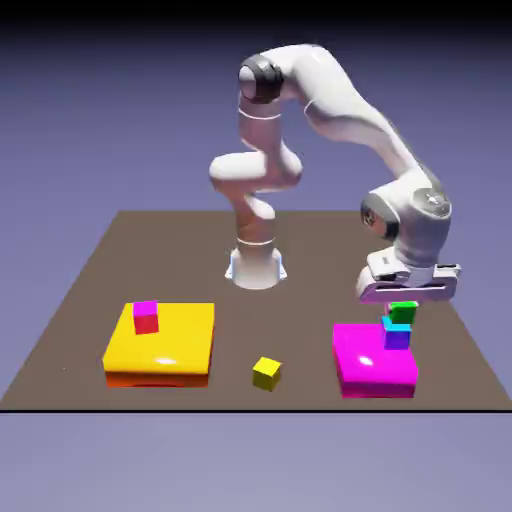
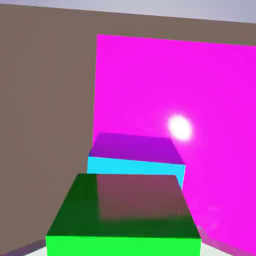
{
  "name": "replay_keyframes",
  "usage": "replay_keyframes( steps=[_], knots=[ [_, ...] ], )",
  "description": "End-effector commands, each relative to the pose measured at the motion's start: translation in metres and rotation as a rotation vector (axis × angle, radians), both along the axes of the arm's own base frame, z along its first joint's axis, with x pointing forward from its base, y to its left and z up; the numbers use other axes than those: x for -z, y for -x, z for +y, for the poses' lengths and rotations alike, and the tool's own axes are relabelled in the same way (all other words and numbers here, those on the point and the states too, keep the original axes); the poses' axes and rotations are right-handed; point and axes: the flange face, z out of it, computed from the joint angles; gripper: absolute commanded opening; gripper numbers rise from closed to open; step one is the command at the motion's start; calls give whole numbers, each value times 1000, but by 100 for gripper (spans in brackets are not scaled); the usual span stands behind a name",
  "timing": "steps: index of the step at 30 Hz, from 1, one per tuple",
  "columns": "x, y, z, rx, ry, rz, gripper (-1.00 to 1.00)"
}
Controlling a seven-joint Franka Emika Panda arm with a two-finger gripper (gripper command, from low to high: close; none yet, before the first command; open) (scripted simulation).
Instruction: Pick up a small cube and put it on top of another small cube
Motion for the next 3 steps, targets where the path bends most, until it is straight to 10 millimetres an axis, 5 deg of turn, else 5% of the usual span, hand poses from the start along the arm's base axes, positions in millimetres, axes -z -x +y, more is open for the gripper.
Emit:
replay_keyframes(
  steps=[1,3],
  knots=[
    [-17,-4,0,0,0,0,100],
    [-53,-10,1,0,0,0,100]
  ],
)
